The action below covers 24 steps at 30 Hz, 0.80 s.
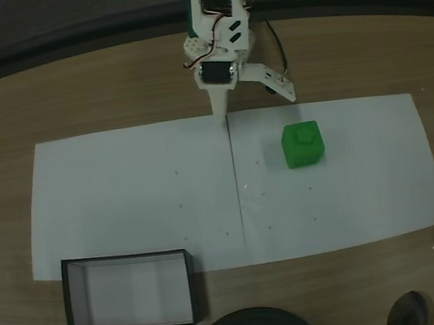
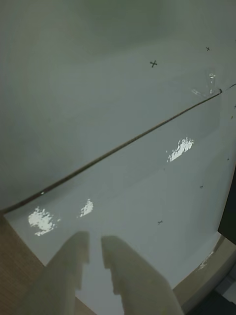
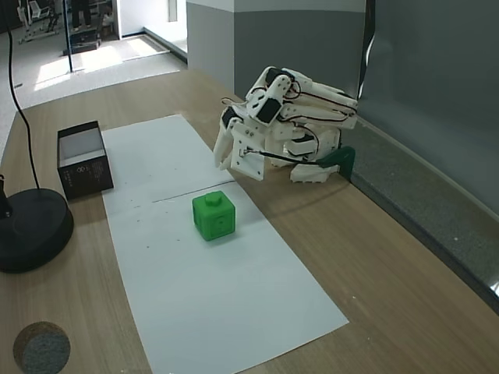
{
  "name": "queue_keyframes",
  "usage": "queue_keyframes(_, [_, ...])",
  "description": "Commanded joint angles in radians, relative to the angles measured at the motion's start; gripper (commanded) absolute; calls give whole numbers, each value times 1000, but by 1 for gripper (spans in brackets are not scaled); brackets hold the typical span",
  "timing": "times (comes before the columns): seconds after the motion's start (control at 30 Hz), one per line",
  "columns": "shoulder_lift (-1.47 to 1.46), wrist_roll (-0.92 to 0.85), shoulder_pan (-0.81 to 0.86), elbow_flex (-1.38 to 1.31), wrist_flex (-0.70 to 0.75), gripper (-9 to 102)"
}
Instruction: Grab a green square and put it in the box.
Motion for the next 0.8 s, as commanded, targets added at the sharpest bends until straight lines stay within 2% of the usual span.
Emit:
queue_keyframes(0.0, [17, 6, 8, -58, 11, 0])
queue_keyframes(0.13, [17, -3, 5, -58, -38, 1])
queue_keyframes(0.3, [17, -17, -2, -61, -227, 1])
queue_keyframes(0.43, [11, -298, -17, -97, -314, 1])
queue_keyframes(0.5, [-3, -402, -49, -144, -319, 1])
queue_keyframes(0.6, [-32, -353, -78, -252, -276, 3])
queue_keyframes(0.77, [-259, -261, -152, -526, -135, 20])
